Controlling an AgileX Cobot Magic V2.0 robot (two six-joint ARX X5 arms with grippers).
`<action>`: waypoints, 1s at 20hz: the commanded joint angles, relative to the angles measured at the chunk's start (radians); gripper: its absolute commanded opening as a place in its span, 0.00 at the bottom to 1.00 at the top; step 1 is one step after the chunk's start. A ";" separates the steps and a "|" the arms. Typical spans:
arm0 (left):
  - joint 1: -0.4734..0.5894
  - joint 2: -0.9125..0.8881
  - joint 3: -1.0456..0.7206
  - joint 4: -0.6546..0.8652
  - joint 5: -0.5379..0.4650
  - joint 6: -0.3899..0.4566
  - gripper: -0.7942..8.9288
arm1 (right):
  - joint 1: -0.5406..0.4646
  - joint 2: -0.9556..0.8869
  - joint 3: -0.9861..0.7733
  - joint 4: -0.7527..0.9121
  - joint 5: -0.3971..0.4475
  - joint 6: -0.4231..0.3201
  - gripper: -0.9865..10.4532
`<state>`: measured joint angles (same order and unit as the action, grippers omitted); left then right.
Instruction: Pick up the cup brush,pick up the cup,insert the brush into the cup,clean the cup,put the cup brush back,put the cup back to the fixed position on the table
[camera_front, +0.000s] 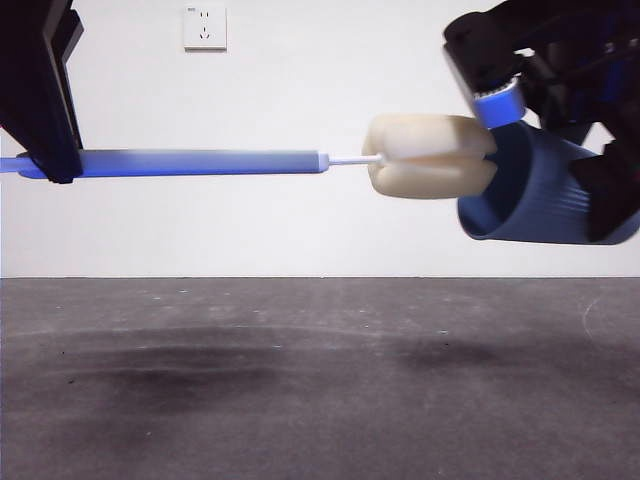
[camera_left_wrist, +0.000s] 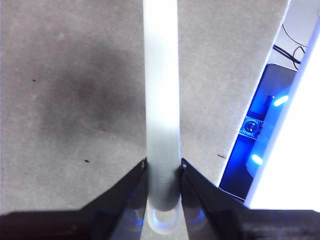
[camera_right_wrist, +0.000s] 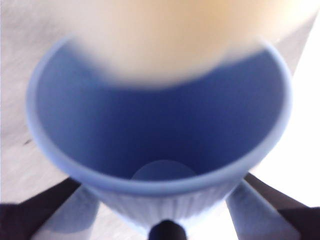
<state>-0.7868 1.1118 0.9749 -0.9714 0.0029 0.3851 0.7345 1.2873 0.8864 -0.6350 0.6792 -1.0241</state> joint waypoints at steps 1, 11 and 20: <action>-0.004 0.008 -0.005 -0.006 0.005 0.004 0.07 | 0.024 0.015 0.003 0.042 0.008 -0.026 0.07; -0.013 0.134 -0.005 0.091 0.042 -0.050 0.07 | 0.137 0.077 0.003 0.137 0.027 -0.148 0.07; -0.034 0.162 -0.003 0.160 0.101 -0.149 0.07 | 0.218 0.125 0.003 0.148 0.035 -0.144 0.07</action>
<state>-0.8146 1.2724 0.9749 -0.8219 0.0956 0.2409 0.9447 1.4048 0.8864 -0.4995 0.7246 -1.1767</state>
